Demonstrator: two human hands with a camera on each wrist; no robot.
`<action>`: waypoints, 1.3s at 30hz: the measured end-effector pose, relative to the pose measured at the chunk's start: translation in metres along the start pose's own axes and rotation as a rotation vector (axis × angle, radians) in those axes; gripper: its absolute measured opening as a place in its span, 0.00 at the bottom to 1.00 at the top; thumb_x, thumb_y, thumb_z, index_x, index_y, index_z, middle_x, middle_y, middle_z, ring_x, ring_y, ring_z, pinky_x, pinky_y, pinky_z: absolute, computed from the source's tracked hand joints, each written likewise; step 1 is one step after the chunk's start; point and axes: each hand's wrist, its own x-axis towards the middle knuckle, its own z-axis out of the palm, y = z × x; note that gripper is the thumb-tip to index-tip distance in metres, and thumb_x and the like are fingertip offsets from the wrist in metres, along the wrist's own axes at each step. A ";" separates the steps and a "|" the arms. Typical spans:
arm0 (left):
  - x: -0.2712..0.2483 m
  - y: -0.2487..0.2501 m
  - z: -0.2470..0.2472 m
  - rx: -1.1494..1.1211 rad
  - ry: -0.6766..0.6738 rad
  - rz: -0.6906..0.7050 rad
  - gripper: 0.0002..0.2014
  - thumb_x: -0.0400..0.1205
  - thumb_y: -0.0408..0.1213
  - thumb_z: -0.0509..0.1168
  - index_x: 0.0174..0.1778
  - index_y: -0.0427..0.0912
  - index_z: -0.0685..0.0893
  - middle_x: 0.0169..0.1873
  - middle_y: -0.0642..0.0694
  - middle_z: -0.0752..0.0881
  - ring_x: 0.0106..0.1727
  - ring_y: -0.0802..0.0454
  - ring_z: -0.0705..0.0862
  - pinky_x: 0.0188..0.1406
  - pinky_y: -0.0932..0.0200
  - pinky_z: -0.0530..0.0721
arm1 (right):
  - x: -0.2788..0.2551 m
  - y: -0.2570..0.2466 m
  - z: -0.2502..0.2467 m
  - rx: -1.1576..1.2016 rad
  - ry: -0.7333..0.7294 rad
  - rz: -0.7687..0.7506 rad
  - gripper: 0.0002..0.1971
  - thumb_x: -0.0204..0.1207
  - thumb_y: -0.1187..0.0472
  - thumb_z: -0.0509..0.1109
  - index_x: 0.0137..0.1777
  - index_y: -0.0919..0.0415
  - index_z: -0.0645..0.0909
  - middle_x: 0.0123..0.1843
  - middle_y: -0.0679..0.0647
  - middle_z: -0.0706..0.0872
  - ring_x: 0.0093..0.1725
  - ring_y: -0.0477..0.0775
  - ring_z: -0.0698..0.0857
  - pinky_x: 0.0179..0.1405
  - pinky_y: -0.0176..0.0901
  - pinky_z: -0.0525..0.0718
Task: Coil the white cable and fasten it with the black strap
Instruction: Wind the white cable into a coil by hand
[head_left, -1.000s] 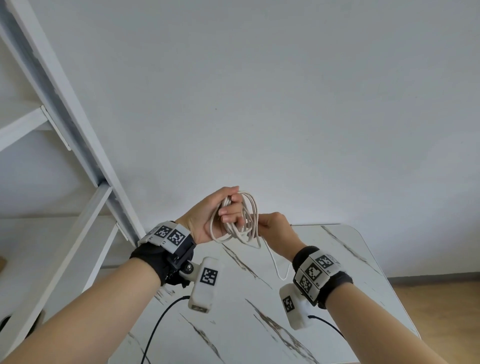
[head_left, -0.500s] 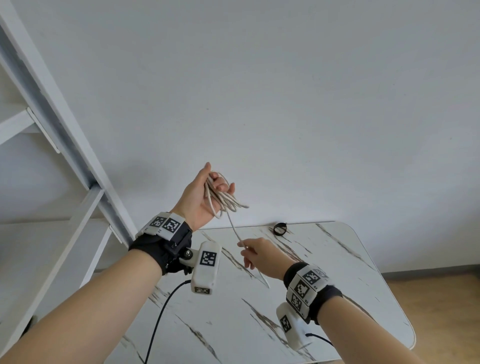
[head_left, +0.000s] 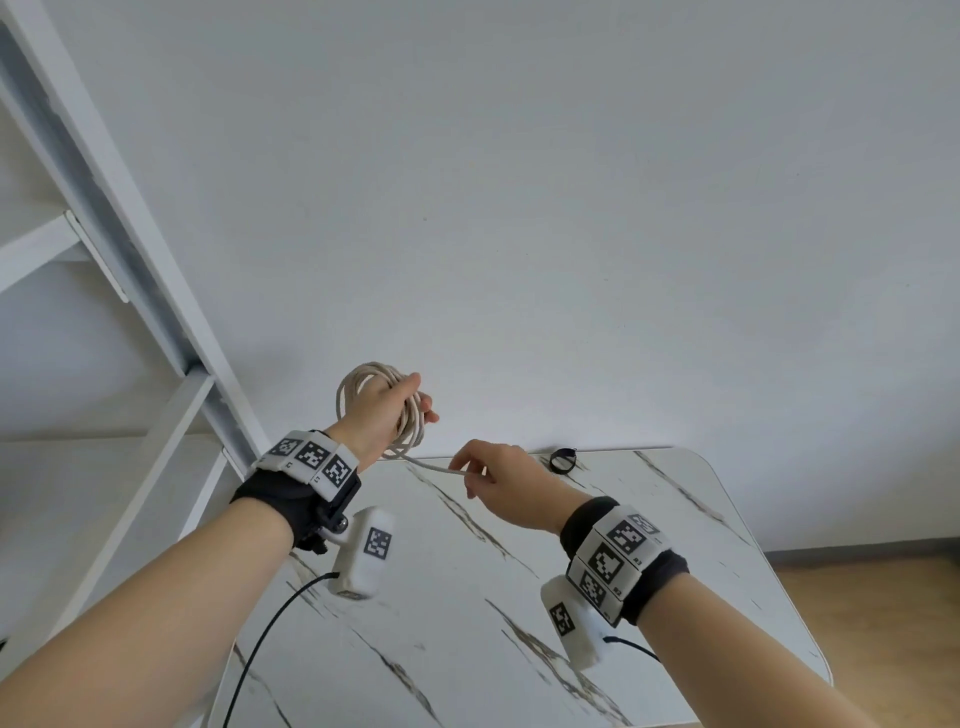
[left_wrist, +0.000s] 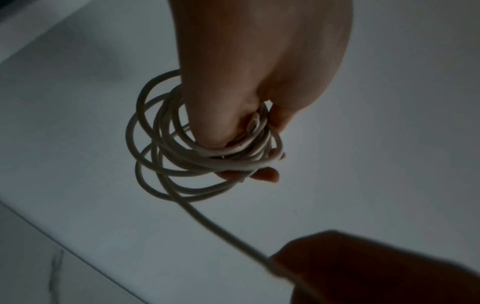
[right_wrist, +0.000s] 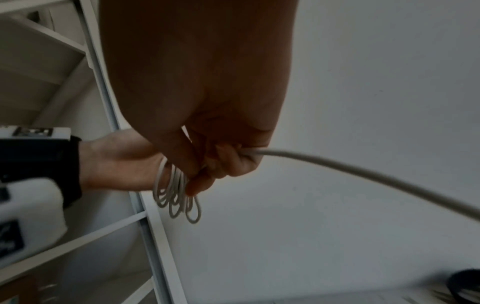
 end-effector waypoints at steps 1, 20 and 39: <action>0.000 -0.003 -0.003 0.107 -0.008 0.007 0.18 0.87 0.37 0.55 0.30 0.37 0.76 0.25 0.45 0.81 0.25 0.54 0.86 0.38 0.56 0.78 | 0.001 -0.002 -0.003 -0.006 -0.001 -0.014 0.12 0.80 0.66 0.57 0.59 0.59 0.78 0.42 0.49 0.84 0.31 0.39 0.75 0.32 0.32 0.72; -0.031 -0.021 0.000 0.313 -0.434 -0.444 0.35 0.78 0.70 0.43 0.27 0.39 0.72 0.14 0.43 0.71 0.15 0.48 0.70 0.22 0.61 0.76 | 0.009 -0.005 -0.036 0.088 0.105 -0.077 0.03 0.72 0.59 0.74 0.43 0.57 0.88 0.34 0.47 0.88 0.27 0.36 0.77 0.31 0.26 0.74; -0.042 0.014 -0.005 -0.367 -0.636 -0.363 0.17 0.81 0.41 0.56 0.24 0.44 0.70 0.07 0.53 0.66 0.09 0.59 0.65 0.27 0.62 0.82 | 0.015 0.018 -0.014 0.260 0.228 0.024 0.08 0.77 0.66 0.66 0.43 0.63 0.87 0.33 0.54 0.87 0.33 0.41 0.82 0.38 0.29 0.78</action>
